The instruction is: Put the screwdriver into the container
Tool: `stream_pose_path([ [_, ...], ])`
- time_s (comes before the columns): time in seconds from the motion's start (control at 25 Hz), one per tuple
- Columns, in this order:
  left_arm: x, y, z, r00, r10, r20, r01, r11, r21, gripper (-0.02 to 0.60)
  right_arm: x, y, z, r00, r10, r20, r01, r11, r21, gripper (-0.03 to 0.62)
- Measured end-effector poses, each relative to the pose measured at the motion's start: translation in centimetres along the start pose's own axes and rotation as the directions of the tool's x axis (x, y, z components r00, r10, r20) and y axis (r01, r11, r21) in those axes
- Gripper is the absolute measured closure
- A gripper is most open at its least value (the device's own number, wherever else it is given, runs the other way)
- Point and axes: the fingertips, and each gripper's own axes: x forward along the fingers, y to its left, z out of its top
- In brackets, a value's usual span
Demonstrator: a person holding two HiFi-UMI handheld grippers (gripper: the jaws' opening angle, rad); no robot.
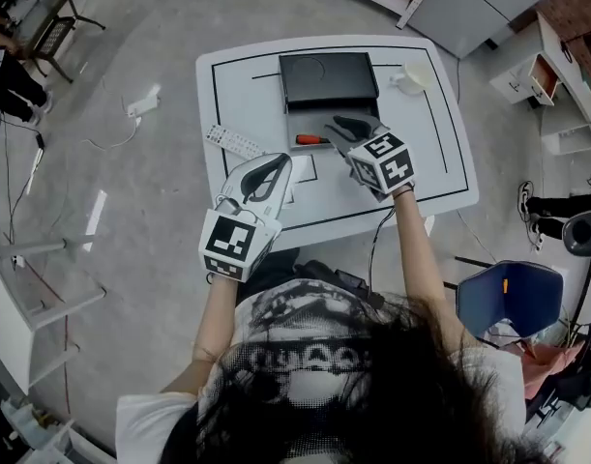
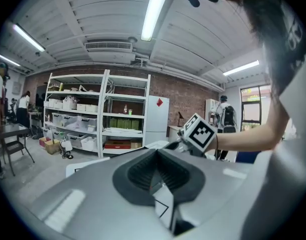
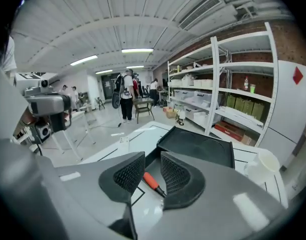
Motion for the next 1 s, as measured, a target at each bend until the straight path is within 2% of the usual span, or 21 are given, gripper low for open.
stream_pose_path([
  [0.32,-1.2,-4.0,0.3,1.000,-0.018,-0.006,0.018,1.000,0.024,0.581,-8.0,4.4,-0.7,0.989,-0.036,0.144,0.024,0.996,0.088,0.516],
  [0.68,-5.1,-9.2,-0.7,1.000,-0.008,-0.022,0.009,0.999,0.039,0.581,-15.1,10.3,-5.9,0.981,-0.074,0.178,0.045,0.985,0.166,0.520],
  [1.0,-9.3,-16.0,-2.7,0.999,-0.036,-0.040,0.037,0.998,0.041,0.581,-20.5,15.8,-9.1,0.971,-0.086,0.222,0.047,0.983,0.175,0.523],
])
